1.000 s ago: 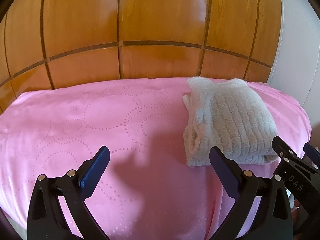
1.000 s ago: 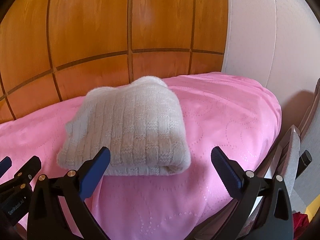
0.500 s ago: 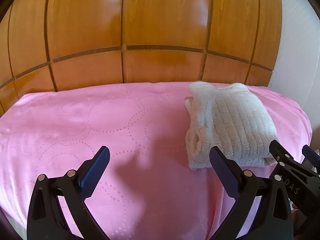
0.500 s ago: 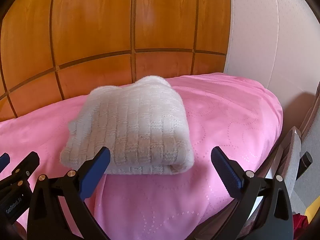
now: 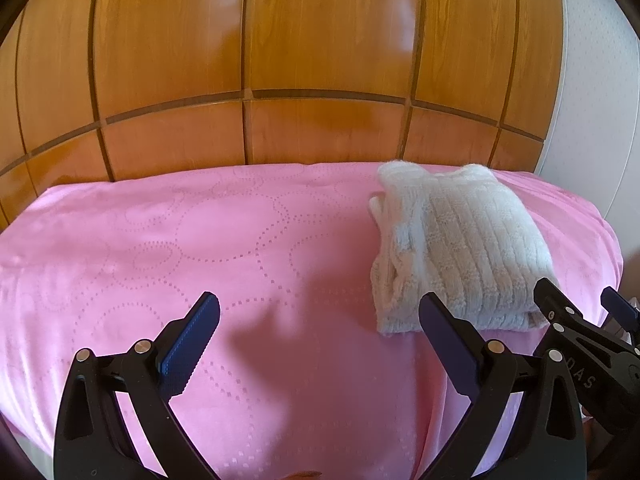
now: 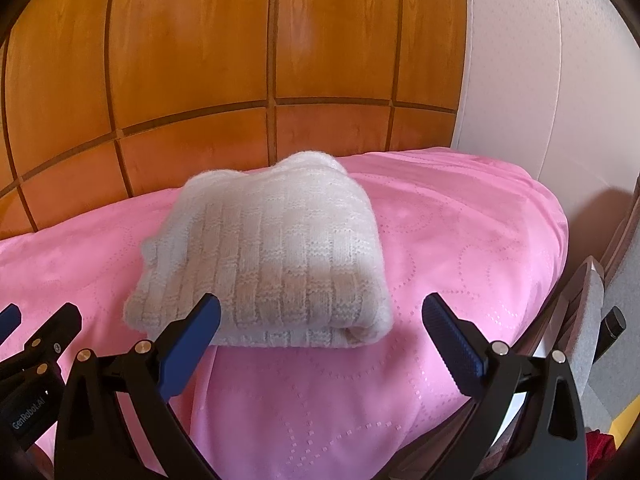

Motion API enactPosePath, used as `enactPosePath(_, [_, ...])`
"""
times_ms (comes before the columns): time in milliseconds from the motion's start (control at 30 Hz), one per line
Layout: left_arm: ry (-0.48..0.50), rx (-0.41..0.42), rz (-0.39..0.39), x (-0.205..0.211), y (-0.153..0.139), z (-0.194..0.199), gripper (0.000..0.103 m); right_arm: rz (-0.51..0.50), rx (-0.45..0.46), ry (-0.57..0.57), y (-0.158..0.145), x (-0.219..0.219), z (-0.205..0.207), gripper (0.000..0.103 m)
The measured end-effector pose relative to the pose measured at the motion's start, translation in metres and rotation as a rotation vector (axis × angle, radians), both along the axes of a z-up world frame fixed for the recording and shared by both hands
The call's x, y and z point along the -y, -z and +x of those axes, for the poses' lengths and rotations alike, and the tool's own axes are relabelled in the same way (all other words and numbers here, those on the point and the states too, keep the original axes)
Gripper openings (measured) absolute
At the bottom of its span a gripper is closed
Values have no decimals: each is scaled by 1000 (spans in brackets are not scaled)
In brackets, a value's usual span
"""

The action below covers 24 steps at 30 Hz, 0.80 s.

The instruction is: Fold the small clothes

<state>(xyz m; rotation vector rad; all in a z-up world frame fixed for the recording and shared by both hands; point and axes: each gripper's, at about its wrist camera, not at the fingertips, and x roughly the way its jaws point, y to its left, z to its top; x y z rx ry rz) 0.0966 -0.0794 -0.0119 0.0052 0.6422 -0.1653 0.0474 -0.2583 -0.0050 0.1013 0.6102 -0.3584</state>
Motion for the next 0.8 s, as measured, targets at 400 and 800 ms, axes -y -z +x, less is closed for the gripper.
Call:
enactPosePath(400, [-1, -14, -4, 1, 5, 3, 99, -1, -2, -5, 1, 0, 2, 101])
enactPosePath(800, [-38, -85, -4, -4, 22, 17, 99, 96, 27, 77, -8, 56, 17, 101])
